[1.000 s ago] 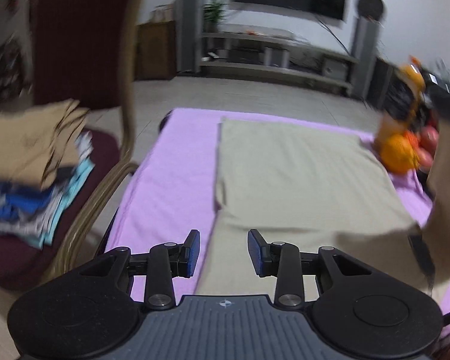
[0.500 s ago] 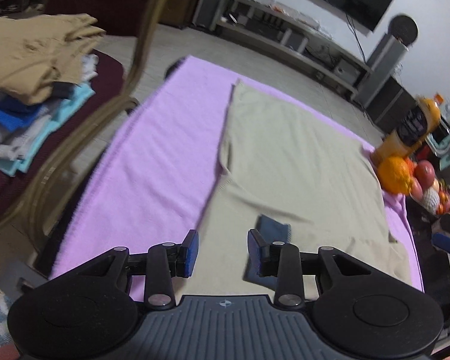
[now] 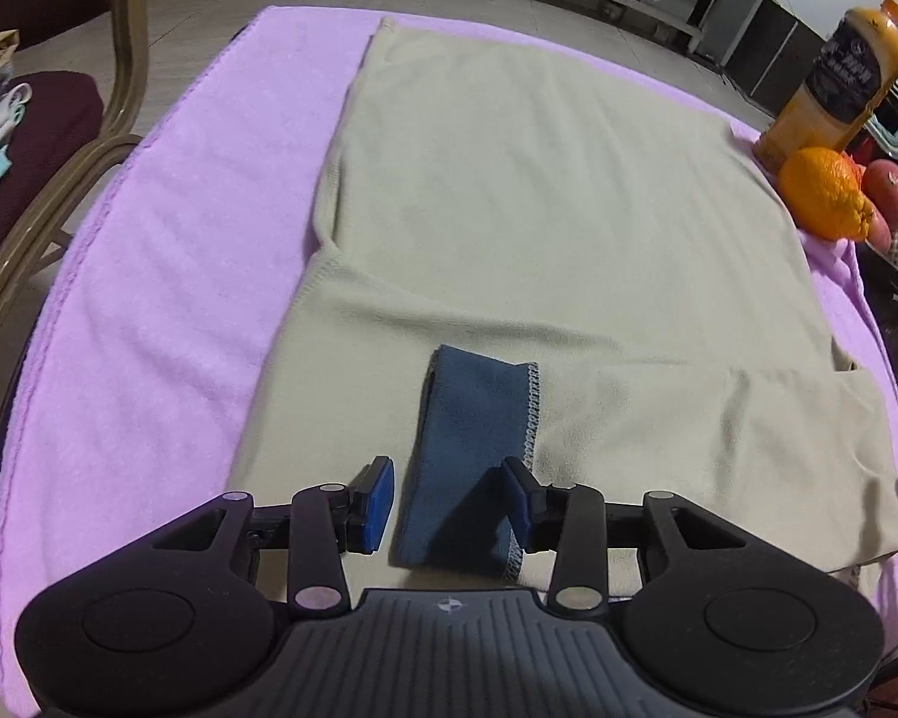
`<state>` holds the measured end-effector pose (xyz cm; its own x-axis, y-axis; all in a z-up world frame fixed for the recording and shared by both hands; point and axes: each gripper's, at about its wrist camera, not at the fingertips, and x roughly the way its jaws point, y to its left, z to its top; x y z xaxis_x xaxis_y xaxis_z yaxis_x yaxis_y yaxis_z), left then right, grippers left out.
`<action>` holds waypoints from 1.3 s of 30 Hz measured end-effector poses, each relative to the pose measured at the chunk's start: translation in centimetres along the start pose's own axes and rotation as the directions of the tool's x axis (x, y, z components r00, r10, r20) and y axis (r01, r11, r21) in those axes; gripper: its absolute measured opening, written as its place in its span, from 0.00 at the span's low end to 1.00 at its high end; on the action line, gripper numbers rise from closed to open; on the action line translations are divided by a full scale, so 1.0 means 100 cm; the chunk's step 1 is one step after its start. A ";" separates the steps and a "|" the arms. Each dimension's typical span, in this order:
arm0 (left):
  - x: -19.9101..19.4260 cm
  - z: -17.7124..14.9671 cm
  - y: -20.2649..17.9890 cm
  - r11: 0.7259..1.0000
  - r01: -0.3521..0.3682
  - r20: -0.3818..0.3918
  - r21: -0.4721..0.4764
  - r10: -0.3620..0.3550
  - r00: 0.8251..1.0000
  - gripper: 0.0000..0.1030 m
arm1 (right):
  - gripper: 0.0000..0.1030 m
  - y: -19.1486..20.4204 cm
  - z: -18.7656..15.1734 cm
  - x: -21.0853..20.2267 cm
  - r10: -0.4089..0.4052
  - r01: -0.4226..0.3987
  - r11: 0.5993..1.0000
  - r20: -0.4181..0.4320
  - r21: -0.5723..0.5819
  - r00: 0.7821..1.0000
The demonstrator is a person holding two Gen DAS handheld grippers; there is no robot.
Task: Fold clothes
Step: 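Grasp the navy cuff lying on the shirt back with the left gripper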
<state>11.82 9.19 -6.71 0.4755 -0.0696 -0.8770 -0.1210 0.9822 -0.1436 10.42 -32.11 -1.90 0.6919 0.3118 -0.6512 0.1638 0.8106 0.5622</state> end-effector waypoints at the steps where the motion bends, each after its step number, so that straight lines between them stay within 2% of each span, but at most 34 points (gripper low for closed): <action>1: 0.001 0.000 -0.003 1.000 -0.010 0.004 0.021 0.010 1.000 0.38 | 0.34 -0.003 0.000 0.001 0.006 -0.006 1.000 -0.011 0.010 1.000; 2: 0.002 0.000 -0.007 0.999 -0.020 0.009 0.043 0.020 1.000 0.37 | 0.34 -0.005 0.000 0.002 0.013 -0.013 1.000 -0.023 0.020 1.000; 4: 0.000 -0.004 -0.015 0.996 -0.032 0.031 0.086 0.029 0.999 0.29 | 0.34 -0.008 0.000 0.005 0.016 -0.015 0.999 -0.034 0.037 0.999; 6: -0.004 -0.008 -0.024 0.991 -0.053 0.066 0.126 0.045 0.997 0.05 | 0.34 -0.010 0.000 0.006 0.008 -0.007 0.999 -0.033 0.041 0.999; 9: -0.021 -0.018 -0.036 0.980 -0.102 0.160 0.174 0.074 0.984 0.05 | 0.34 -0.010 -0.001 0.007 -0.006 0.007 0.999 -0.032 0.034 0.999; 11: -0.040 -0.026 -0.042 0.972 -0.125 0.242 0.197 0.076 0.967 0.05 | 0.34 -0.008 -0.002 0.007 -0.020 0.021 1.000 -0.032 0.015 0.999; 13: -0.064 -0.033 -0.042 0.975 -0.116 0.322 0.188 0.050 0.945 0.05 | 0.35 -0.006 -0.004 0.008 -0.037 0.036 0.999 -0.033 -0.007 0.999; 22: -0.063 -0.033 -0.015 0.978 -0.196 0.258 0.068 0.173 0.950 0.05 | 0.35 0.011 -0.016 0.021 -0.084 0.075 0.989 -0.066 -0.128 0.994; 25: -0.046 -0.031 -0.008 0.974 -0.218 0.183 0.062 0.204 0.962 0.05 | 0.35 0.018 -0.020 0.025 -0.102 0.089 0.981 -0.065 -0.175 0.993; 28: -0.050 -0.034 -0.002 0.973 -0.229 0.193 0.025 0.220 0.956 0.13 | 0.34 0.019 -0.023 0.032 -0.102 0.085 0.980 -0.089 -0.182 0.991; 30: -0.054 -0.036 0.002 0.972 -0.235 0.203 -0.001 0.231 0.952 0.17 | 0.14 0.018 -0.027 0.039 -0.094 0.070 0.981 -0.129 -0.183 0.987; 34: -0.062 -0.041 0.010 0.967 -0.247 0.223 -0.053 0.253 0.941 0.14 | 0.12 0.019 -0.040 0.060 -0.160 0.103 0.964 -0.224 -0.246 0.961; 36: -0.068 -0.043 0.014 0.980 -0.189 0.254 -0.062 0.198 0.947 0.10 | 0.09 0.017 -0.045 0.067 -0.221 0.150 0.948 -0.240 -0.282 0.945; 38: -0.063 -0.044 0.010 0.992 -0.122 0.230 -0.017 0.123 0.965 0.10 | 0.08 0.015 -0.047 0.067 -0.251 0.178 0.936 -0.224 -0.302 0.941; 39: -0.056 -0.044 0.005 0.993 -0.118 0.206 0.016 0.112 0.972 0.10 | 0.08 0.015 -0.047 0.065 -0.275 0.201 0.927 -0.209 -0.316 0.938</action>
<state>5.24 9.28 -3.86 0.6279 0.0784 -0.7744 -0.1623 0.9862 -0.0318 11.86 -26.52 -7.75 0.4570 0.1732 -0.8724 0.0690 0.9710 0.2290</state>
